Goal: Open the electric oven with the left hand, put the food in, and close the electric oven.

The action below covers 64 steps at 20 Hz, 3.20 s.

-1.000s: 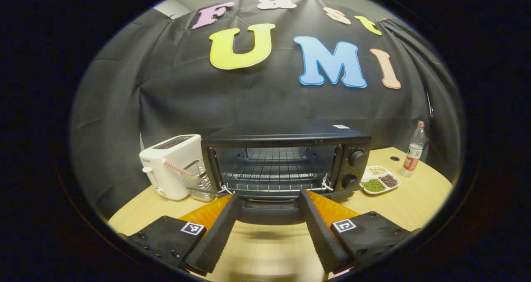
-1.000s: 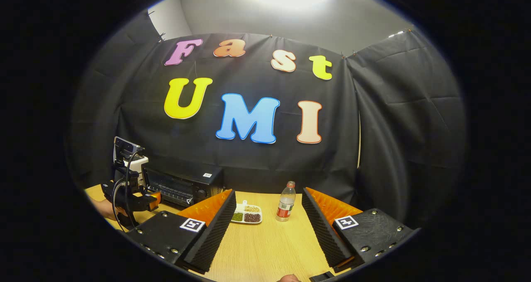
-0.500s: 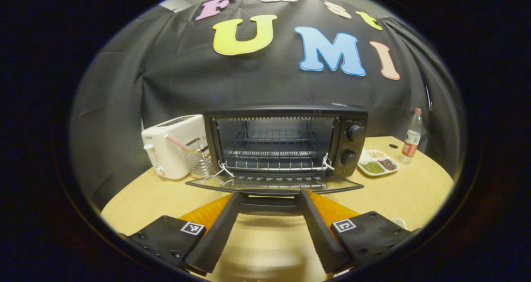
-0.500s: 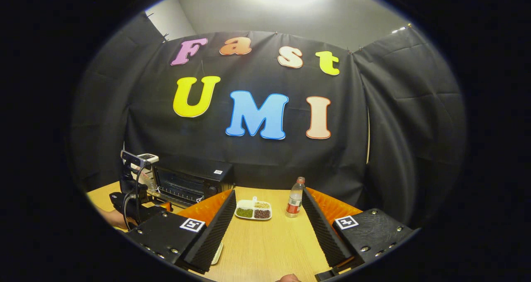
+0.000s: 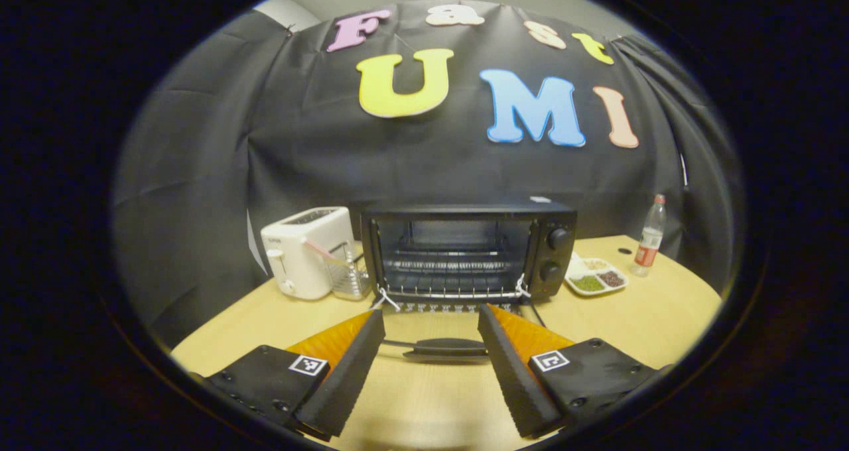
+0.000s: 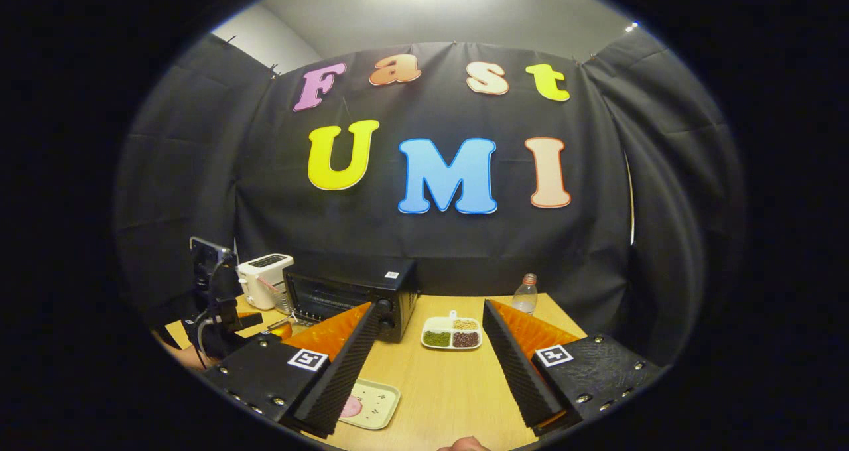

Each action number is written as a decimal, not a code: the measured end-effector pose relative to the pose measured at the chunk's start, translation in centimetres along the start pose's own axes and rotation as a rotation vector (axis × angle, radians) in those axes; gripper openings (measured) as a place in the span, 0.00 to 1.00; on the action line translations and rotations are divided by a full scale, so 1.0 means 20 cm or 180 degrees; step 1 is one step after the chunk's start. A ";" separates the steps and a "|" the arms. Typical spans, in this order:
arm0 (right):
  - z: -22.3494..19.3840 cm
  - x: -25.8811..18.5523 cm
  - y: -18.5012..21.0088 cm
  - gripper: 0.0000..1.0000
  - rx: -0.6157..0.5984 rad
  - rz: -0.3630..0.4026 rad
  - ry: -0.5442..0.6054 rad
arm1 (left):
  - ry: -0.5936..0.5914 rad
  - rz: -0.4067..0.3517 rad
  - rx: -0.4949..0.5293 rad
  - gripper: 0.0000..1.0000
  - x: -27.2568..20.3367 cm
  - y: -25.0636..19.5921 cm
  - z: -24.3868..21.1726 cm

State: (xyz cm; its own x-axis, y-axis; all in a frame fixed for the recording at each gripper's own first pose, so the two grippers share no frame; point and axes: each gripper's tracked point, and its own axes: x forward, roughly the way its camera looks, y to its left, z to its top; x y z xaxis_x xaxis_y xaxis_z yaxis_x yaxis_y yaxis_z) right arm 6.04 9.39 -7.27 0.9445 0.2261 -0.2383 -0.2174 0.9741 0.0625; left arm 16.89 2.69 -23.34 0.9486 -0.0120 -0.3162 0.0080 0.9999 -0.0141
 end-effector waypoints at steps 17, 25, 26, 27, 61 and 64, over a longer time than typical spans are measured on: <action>-0.76 0.17 0.33 0.98 0.1418 0.1035 0.2343 | -0.0699 0.0340 0.0084 1.00 -0.77 0.27 0.56; -1.14 0.19 0.38 0.97 0.1454 0.1002 0.3292 | -0.0653 0.0550 0.0002 0.98 -0.84 0.42 0.50; -1.17 0.21 0.37 0.97 0.1449 0.0970 0.3338 | -0.0642 0.0587 -0.0019 1.00 -0.85 0.45 0.49; -1.20 0.21 0.38 0.96 0.1424 0.0943 0.3404 | -0.0627 0.0625 -0.0037 0.97 -0.85 0.48 0.48; -0.98 0.51 0.75 0.00 0.3036 0.0615 0.3029 | -0.0691 0.0628 -0.0129 0.96 -0.65 0.74 0.51; -0.93 0.62 0.82 0.00 0.3226 0.0454 0.2853 | -0.0697 0.0629 -0.0122 0.91 -0.64 0.80 0.50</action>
State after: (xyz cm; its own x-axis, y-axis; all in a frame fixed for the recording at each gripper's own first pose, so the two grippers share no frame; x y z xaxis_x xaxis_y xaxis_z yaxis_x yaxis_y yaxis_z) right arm 9.69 28.38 -27.24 0.3619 0.6287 -0.6883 0.3427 0.5969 0.7254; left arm 8.08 19.03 -10.12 0.9763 0.1896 -0.1042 -0.1916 0.9814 -0.0098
